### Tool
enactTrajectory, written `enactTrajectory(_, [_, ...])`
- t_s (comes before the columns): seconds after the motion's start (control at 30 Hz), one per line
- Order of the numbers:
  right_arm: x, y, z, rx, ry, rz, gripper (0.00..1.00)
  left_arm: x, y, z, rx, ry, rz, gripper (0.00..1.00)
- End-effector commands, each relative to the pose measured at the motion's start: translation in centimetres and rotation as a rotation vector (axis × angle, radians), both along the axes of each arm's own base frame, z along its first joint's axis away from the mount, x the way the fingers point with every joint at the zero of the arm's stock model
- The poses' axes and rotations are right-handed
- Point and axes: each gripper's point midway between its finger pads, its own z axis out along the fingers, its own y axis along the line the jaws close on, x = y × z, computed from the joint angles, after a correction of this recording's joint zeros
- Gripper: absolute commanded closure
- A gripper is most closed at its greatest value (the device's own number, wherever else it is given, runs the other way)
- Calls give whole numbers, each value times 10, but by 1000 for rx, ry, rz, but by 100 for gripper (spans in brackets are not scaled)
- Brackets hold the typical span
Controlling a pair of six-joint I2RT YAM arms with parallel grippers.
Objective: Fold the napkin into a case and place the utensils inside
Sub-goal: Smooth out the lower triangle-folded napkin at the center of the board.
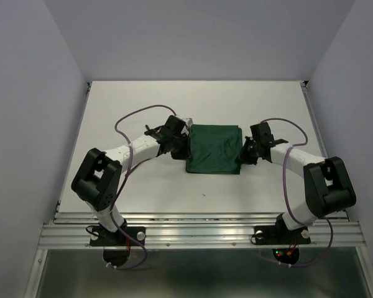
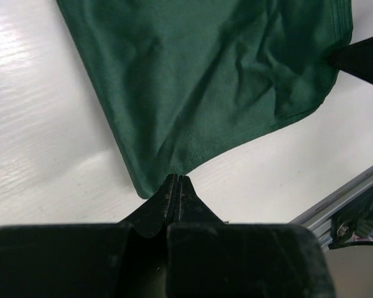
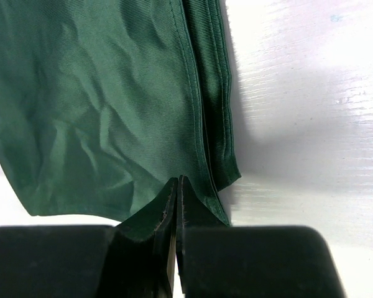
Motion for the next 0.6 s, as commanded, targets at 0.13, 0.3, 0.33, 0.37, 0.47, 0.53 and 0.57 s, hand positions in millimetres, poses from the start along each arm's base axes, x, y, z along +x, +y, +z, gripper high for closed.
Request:
enactTrajectory(0.13, [1,-5,-16,-38,-2,-20,98,-21,-2,-52,55,90,-51,100])
enactTrajectory(0.3, [-11,-9,-30,-51,31,-23,98,-33,3,-76,92,140,-63,100])
enactTrajectory(0.33, [-14,-10,-32,-53,38,-23,98,-35,4,-77,95,145,-65,100])
enactTrajectory(0.37, [-15,-10,-32,-53,40,-24,97,-37,4,-78,97,149,-69,100])
enactTrajectory(0.47, [-17,-8,-30,-50,36,-14,98,-43,6,-80,103,153,-82,100])
enactTrajectory(0.53, [-16,-8,-30,-50,33,-14,97,-47,9,-79,115,158,-89,100])
enactTrajectory(0.57, [-17,-8,-30,-49,35,-15,97,-51,12,-80,122,164,-93,100])
